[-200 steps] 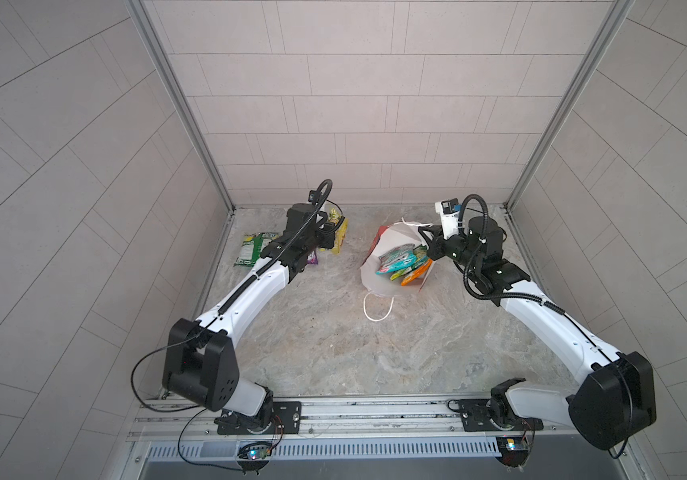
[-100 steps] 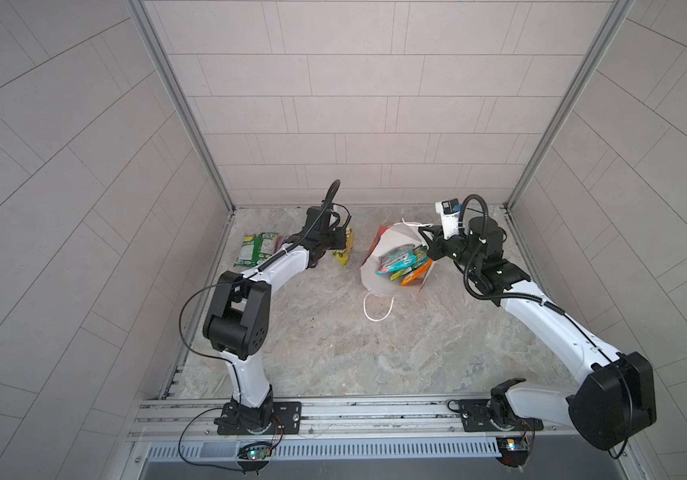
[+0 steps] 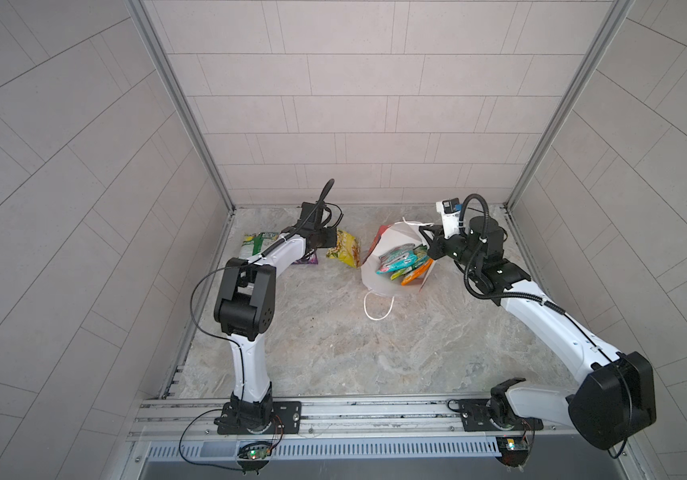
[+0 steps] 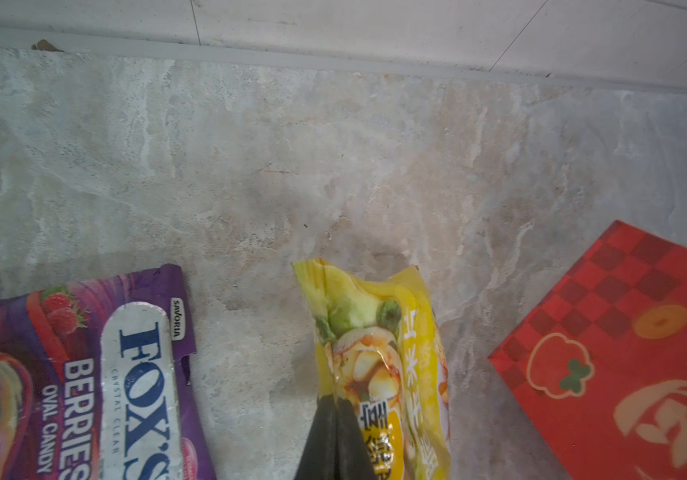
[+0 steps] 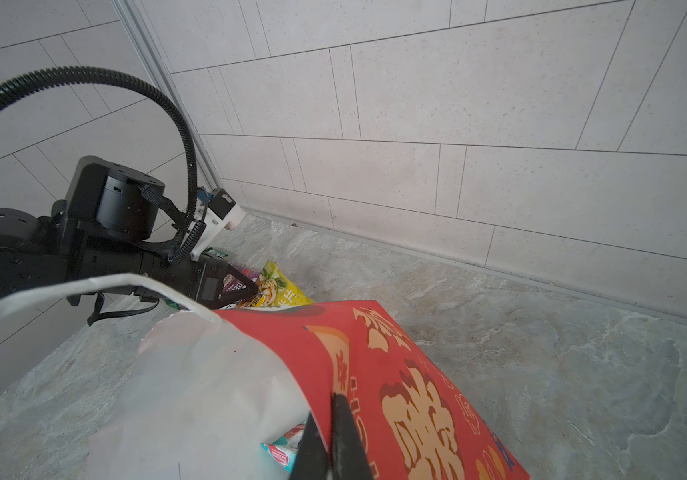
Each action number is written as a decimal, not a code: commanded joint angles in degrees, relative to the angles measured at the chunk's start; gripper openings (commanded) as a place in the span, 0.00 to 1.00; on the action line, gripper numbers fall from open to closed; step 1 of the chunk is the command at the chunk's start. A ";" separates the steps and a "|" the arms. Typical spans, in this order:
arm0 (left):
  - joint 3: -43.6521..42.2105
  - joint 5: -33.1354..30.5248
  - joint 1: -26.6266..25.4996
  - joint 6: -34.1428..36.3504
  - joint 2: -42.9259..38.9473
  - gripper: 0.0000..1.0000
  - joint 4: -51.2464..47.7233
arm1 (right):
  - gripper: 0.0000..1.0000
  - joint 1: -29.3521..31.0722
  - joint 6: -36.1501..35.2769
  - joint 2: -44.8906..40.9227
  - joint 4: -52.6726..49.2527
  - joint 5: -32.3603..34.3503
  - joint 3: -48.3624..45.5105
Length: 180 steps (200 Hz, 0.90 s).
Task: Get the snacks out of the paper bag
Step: 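Carry the yellow packet with the left gripper toward the purple packet, then lower the yellow packet beside the purple packet and open the left gripper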
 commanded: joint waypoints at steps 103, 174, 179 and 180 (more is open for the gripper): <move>12.53 -7.89 1.38 4.32 9.29 0.00 -15.60 | 0.00 -0.52 0.08 -0.49 2.18 -0.23 0.07; 10.22 -10.53 2.37 -0.26 9.35 0.00 -11.86 | 0.00 -0.52 -0.12 -0.52 1.90 -0.78 0.12; 10.05 -10.95 2.44 -0.79 9.46 0.00 -11.63 | 0.00 -0.52 -0.14 -0.56 1.91 -0.78 0.16; 10.03 -10.98 2.42 -0.93 9.47 0.00 -11.56 | 0.00 -0.52 -0.16 -0.52 1.91 -0.78 0.12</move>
